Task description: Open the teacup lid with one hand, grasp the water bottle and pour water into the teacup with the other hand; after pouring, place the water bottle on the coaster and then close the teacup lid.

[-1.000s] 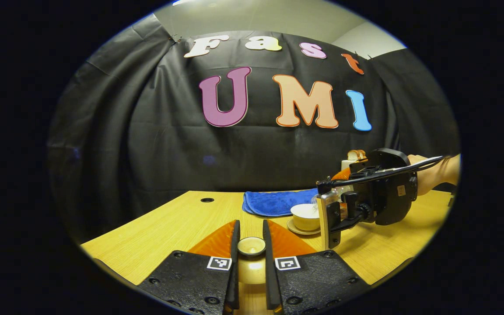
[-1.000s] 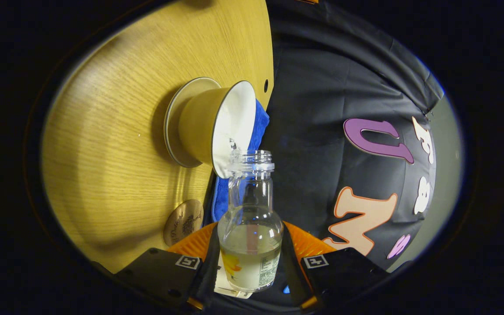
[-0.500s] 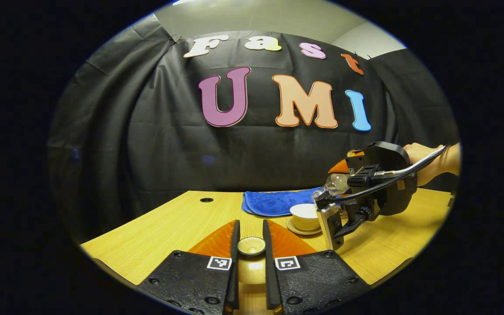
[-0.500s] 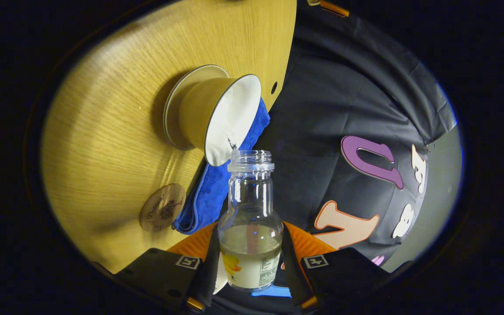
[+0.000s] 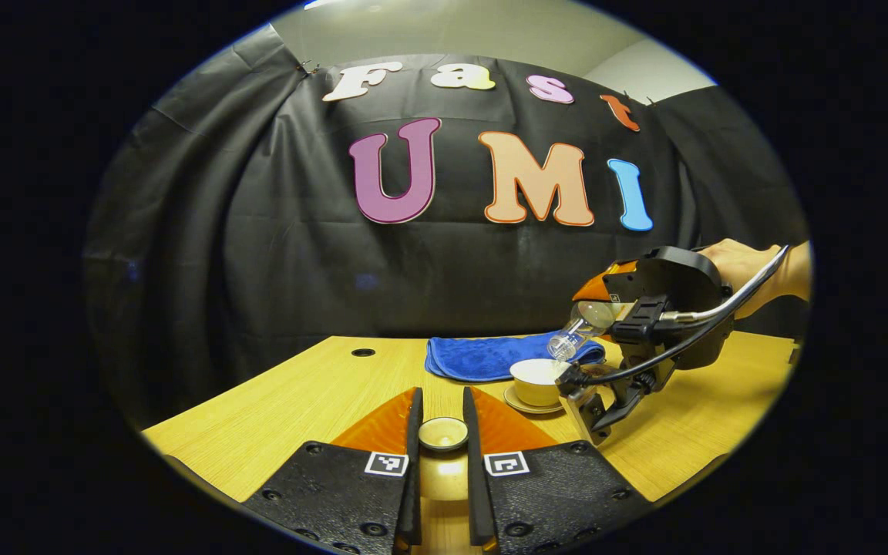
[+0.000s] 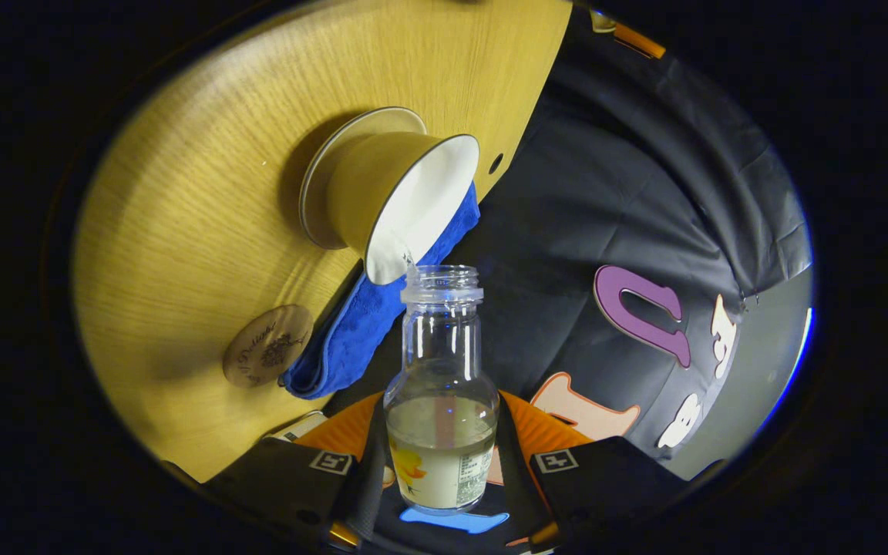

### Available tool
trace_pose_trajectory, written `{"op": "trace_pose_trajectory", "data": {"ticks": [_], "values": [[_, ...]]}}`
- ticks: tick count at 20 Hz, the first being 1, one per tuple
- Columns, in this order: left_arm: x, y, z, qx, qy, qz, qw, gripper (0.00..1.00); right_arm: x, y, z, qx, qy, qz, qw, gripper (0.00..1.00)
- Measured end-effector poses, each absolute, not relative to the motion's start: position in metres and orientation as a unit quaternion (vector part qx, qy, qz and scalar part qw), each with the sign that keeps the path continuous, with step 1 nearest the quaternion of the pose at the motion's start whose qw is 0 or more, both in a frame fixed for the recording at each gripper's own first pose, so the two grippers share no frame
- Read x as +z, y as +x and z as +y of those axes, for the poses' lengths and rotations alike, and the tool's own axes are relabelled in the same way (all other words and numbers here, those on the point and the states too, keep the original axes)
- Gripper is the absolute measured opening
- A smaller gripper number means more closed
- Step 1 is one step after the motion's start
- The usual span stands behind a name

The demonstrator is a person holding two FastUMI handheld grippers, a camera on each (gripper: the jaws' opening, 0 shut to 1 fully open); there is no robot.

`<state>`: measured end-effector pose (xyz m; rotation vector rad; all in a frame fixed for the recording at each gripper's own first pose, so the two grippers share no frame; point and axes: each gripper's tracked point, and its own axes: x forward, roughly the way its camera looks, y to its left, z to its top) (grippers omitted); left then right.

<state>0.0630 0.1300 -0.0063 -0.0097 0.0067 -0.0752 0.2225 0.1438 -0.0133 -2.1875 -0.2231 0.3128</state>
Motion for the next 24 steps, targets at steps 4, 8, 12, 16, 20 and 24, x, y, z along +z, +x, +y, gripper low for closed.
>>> {"op": "trace_pose_trajectory", "data": {"ticks": [4,8,12,16,20,24], "values": [[-0.007,0.064,0.130,-0.037,-0.005,0.003,0.999,0.21,-0.011,0.221,0.145,0.128,-0.886,-0.094,0.435,0.70],[-0.006,0.063,0.129,-0.039,-0.005,0.003,0.999,0.21,-0.010,0.221,0.148,0.127,-0.887,-0.099,0.432,0.70],[-0.007,0.063,0.129,-0.041,-0.005,0.003,0.999,0.21,-0.007,0.219,0.154,0.128,-0.888,-0.103,0.429,0.70],[-0.007,0.063,0.128,-0.043,-0.005,0.003,0.999,0.21,-0.008,0.220,0.153,0.132,-0.882,-0.098,0.441,0.70],[-0.006,0.063,0.129,-0.042,-0.004,0.003,0.999,0.21,-0.018,0.219,0.147,0.145,-0.851,-0.070,0.499,0.70],[-0.006,0.063,0.129,-0.042,-0.003,0.003,0.999,0.21,-0.026,0.217,0.142,0.162,-0.807,-0.028,0.567,0.70]]}}
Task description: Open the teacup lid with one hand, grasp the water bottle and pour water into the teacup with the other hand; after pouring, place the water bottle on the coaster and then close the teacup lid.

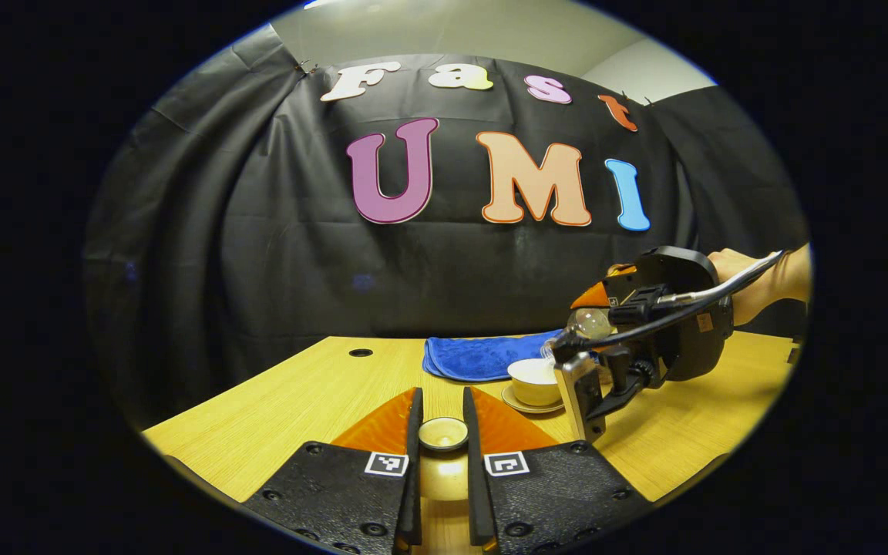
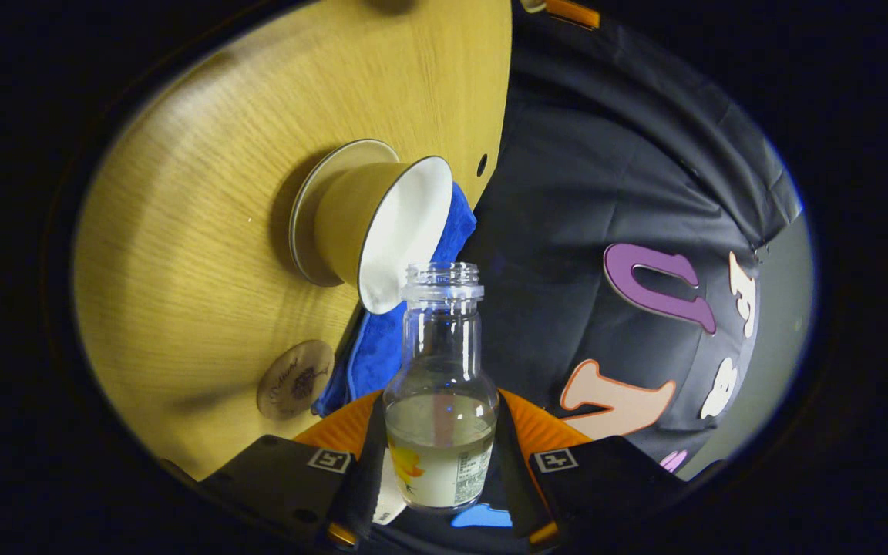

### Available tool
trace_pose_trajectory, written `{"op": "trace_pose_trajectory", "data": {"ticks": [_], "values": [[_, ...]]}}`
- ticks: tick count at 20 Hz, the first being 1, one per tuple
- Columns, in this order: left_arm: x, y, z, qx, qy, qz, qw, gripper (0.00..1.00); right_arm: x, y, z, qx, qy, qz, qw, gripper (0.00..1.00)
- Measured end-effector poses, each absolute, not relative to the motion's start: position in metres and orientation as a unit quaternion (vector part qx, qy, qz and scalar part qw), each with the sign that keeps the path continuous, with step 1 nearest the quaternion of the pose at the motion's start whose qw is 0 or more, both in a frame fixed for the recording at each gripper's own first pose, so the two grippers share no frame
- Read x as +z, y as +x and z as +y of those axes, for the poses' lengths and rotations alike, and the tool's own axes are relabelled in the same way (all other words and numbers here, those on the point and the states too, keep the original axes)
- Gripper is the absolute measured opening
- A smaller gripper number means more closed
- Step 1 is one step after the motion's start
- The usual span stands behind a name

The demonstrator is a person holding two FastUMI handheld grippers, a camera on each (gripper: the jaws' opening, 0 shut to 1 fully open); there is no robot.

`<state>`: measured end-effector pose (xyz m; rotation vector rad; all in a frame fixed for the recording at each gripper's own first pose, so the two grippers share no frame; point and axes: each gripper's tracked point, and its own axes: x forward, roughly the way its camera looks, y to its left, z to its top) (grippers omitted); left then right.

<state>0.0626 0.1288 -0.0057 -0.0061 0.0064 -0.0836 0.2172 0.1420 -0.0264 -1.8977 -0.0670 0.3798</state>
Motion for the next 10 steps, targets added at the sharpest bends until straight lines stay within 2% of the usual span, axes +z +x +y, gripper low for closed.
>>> {"op": "trace_pose_trajectory", "data": {"ticks": [2,4,7,10], "values": [[-0.006,0.062,0.129,-0.042,-0.003,0.003,0.999,0.21,-0.032,0.216,0.136,0.167,-0.766,-0.003,0.621,0.69],[-0.006,0.063,0.129,-0.042,-0.003,0.003,0.999,0.21,-0.038,0.214,0.136,0.178,-0.724,0.022,0.666,0.72],[-0.005,0.062,0.129,-0.042,-0.003,0.003,0.999,0.21,-0.039,0.210,0.136,0.186,-0.684,0.041,0.704,0.71],[-0.006,0.062,0.129,-0.042,-0.004,0.003,0.999,0.21,-0.028,0.212,0.125,0.184,-0.616,0.063,0.763,0.72]]}}
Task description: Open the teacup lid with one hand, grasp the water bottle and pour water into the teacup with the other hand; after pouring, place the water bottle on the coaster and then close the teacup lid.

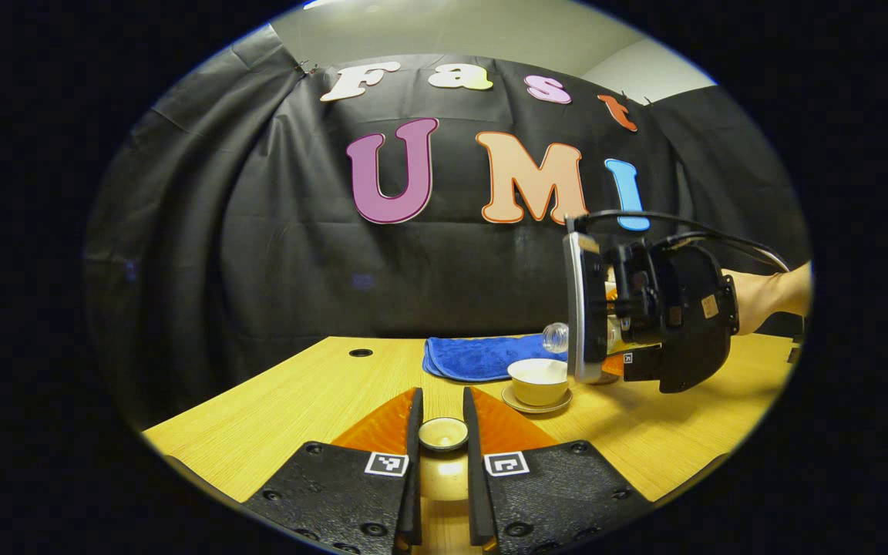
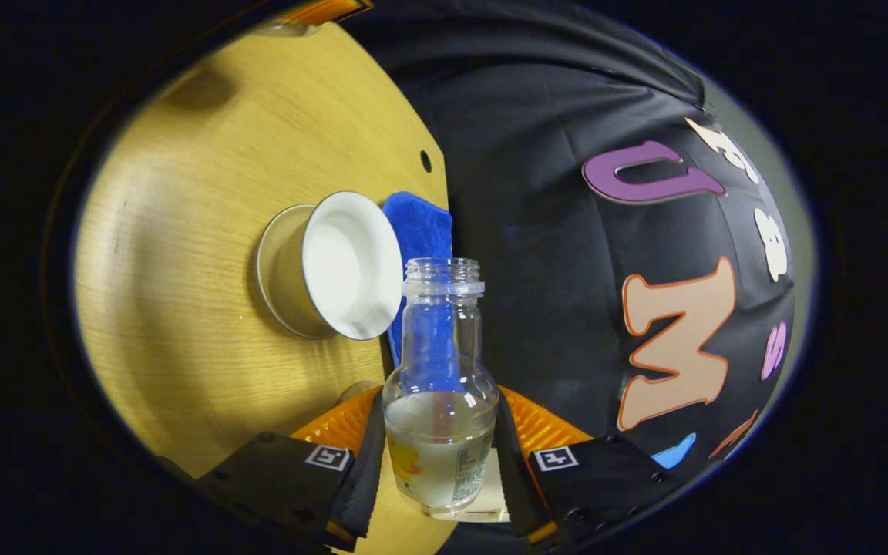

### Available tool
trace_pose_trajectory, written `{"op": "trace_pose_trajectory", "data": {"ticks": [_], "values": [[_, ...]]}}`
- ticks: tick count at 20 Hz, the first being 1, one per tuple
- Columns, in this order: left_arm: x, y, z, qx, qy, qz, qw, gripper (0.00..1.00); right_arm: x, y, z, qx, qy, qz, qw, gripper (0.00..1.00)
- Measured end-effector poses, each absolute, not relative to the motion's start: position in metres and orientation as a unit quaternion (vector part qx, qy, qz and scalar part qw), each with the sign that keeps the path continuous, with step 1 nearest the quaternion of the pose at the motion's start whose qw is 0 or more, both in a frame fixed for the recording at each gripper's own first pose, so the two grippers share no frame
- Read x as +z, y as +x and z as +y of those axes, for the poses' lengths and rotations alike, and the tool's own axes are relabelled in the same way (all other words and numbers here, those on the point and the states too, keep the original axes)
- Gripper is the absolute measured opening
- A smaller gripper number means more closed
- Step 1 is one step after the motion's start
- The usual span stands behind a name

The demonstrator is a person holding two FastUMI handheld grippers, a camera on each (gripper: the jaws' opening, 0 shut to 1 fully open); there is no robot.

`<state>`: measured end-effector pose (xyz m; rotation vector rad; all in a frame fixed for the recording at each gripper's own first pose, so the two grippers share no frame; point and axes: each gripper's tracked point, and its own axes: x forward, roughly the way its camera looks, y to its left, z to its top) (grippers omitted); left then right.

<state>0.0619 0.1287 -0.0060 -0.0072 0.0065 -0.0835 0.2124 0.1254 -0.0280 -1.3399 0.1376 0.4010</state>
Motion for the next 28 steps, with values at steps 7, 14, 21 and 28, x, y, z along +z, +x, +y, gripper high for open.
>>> {"op": "trace_pose_trajectory", "data": {"ticks": [7,14,21,28], "values": [[-0.007,0.063,0.129,-0.040,-0.003,0.004,0.999,0.21,0.005,0.211,0.086,0.173,-0.309,0.091,0.931,0.70],[-0.006,0.063,0.133,-0.031,-0.003,0.004,1.000,0.21,0.001,0.225,0.022,0.132,-0.087,0.078,0.984,0.72],[-0.007,0.063,0.137,-0.021,-0.003,0.004,1.000,0.21,-0.015,0.220,-0.005,0.112,-0.024,0.075,0.991,0.70],[-0.008,0.064,0.140,-0.010,-0.003,0.005,1.000,0.21,-0.014,0.205,-0.006,0.111,-0.020,0.055,0.992,0.71]]}}
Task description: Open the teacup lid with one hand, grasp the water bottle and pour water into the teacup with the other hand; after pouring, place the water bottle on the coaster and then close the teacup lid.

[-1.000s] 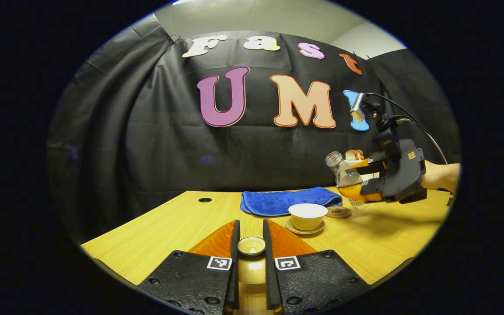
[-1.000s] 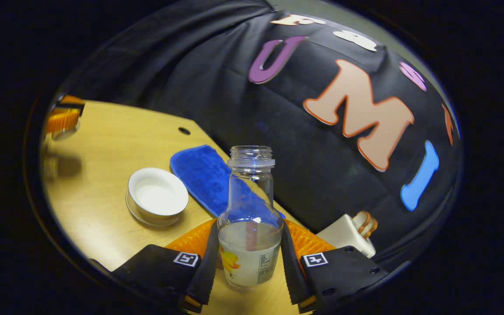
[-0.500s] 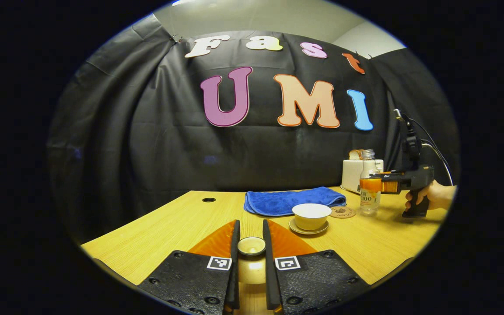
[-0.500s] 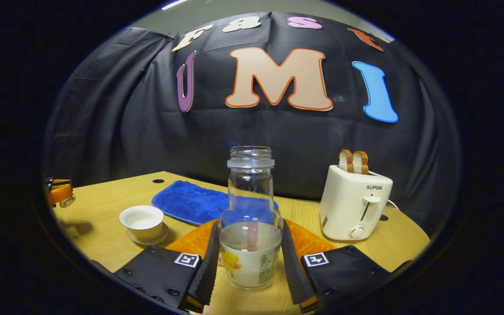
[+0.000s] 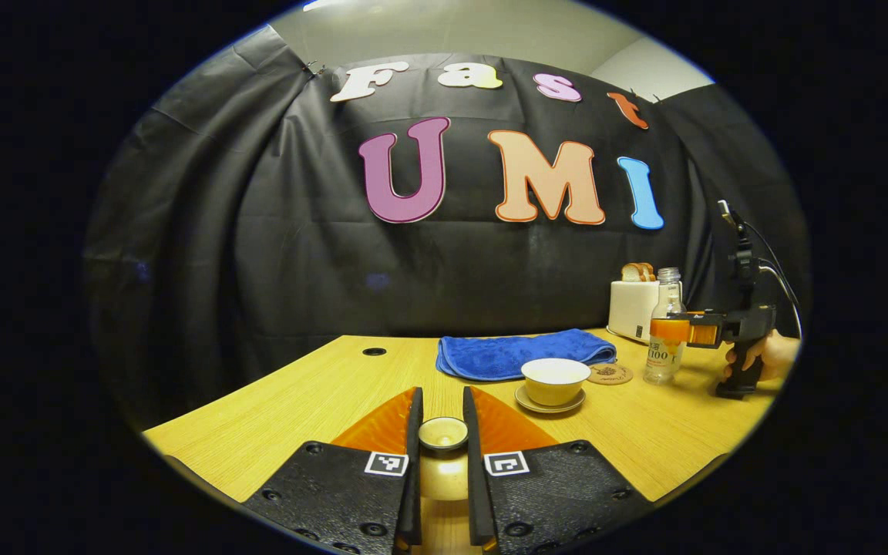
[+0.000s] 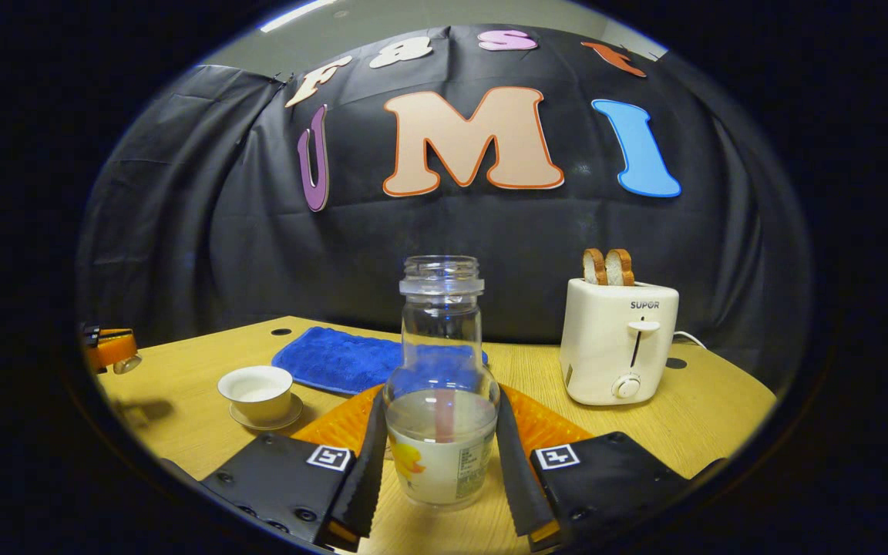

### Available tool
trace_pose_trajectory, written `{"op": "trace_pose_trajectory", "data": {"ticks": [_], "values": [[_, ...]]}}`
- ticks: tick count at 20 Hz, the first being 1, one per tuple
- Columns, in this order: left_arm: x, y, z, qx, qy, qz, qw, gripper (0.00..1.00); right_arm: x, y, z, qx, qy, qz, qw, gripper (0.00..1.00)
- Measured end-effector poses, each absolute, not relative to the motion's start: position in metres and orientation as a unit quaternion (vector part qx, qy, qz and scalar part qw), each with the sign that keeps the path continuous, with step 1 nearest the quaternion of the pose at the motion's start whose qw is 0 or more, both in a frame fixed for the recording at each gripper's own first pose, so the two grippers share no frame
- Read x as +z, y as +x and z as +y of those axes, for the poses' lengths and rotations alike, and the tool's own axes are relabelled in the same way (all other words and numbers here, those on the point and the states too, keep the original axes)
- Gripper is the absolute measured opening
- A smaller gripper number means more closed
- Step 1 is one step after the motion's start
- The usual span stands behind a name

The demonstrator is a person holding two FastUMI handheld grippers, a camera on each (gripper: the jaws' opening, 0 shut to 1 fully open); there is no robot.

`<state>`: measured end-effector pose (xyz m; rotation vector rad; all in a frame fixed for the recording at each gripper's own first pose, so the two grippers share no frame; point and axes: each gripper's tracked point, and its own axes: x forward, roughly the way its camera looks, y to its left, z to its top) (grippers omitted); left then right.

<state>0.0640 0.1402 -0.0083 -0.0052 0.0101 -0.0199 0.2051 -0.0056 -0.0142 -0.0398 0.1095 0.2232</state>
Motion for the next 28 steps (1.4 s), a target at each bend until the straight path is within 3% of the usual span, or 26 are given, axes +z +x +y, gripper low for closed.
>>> {"op": "trace_pose_trajectory", "data": {"ticks": [13,18,28], "values": [[-0.009,0.065,0.144,0.006,-0.003,0.007,1.000,0.22,-0.013,0.202,-0.012,0.097,-0.004,0.033,0.995,0.75],[-0.009,0.064,0.144,0.008,-0.003,0.008,1.000,0.21,-0.002,0.232,0.012,0.104,0.053,0.024,0.993,0.74],[-0.009,0.065,0.141,0.006,-0.004,0.008,1.000,0.23,-0.012,0.272,0.058,0.113,0.012,0.019,0.993,0.74]]}}
